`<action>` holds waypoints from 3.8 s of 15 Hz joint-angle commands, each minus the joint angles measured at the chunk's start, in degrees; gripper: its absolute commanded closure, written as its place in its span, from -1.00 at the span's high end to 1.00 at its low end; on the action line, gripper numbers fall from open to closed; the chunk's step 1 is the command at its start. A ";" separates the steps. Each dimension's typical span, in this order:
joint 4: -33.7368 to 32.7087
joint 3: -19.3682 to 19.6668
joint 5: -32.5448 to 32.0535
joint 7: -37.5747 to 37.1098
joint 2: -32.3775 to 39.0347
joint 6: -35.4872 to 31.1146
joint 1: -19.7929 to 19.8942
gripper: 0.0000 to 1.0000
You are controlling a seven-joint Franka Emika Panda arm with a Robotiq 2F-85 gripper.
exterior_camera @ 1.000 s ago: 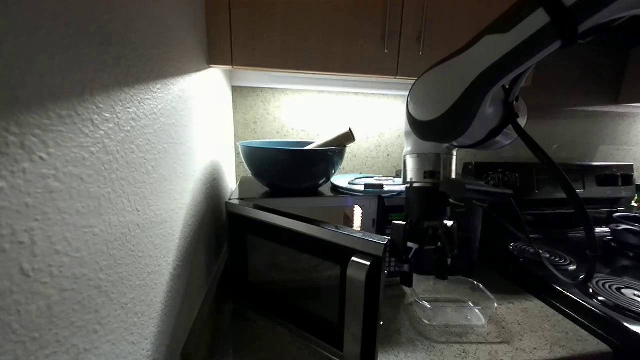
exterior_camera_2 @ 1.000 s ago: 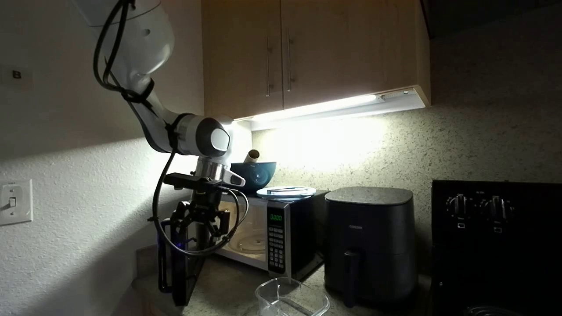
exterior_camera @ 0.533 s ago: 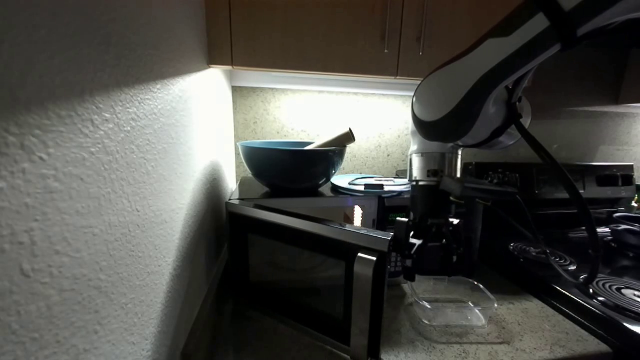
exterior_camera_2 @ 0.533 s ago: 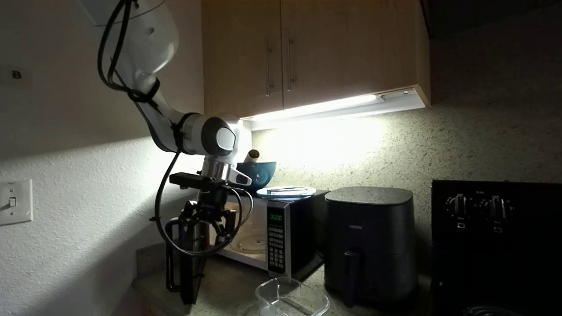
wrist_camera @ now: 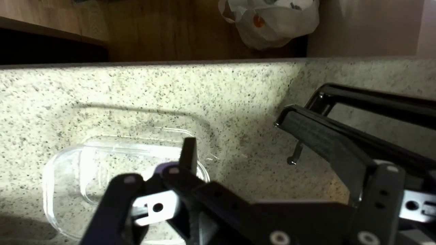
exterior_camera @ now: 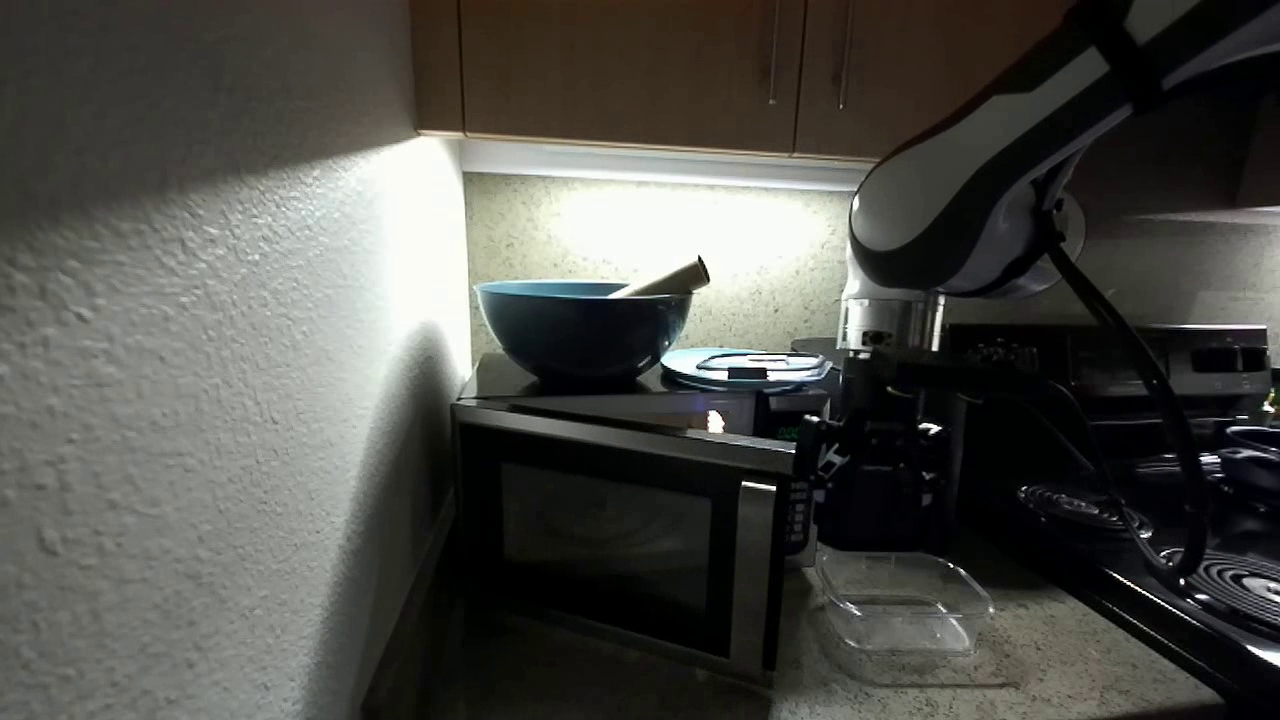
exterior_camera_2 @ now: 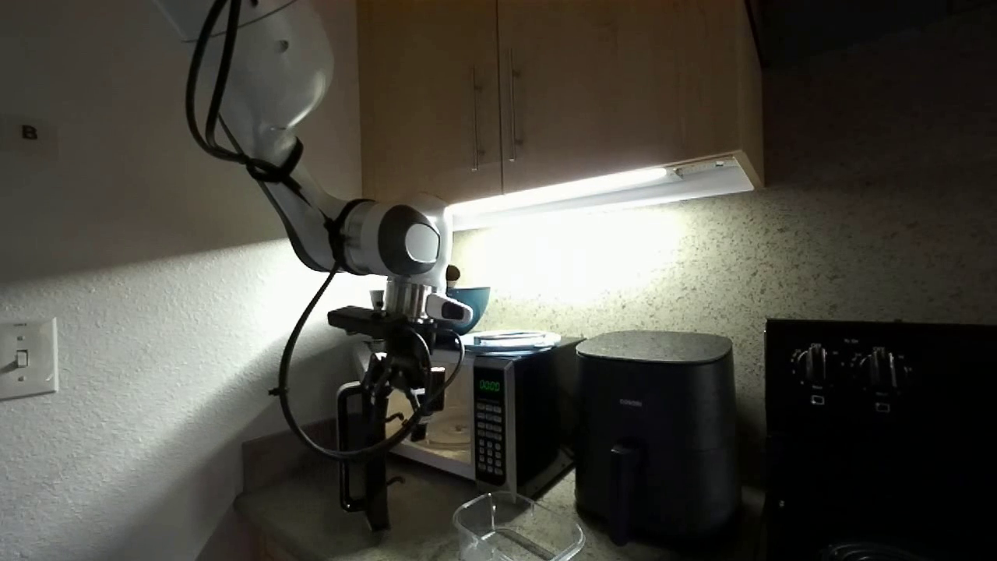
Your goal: Put the clear lunch box inside the microwave
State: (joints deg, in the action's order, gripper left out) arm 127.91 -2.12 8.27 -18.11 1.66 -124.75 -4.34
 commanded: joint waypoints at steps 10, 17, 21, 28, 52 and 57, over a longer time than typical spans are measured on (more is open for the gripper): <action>-0.90 -1.47 -10.18 -25.07 0.60 -3.72 -0.90 1.00; -2.67 0.65 -3.04 -30.19 -1.83 -2.30 1.35 1.00; -2.74 2.31 2.10 -32.20 -4.48 -5.38 3.12 1.00; -4.08 2.30 2.11 -32.48 -4.80 -7.69 3.64 1.00; -8.39 -3.79 8.69 -2.61 -0.93 -11.96 -1.56 1.00; -10.75 -3.53 6.67 -5.73 0.67 -13.66 -1.81 1.00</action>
State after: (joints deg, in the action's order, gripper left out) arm 117.31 -5.78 15.11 -23.38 2.07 -137.79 -6.29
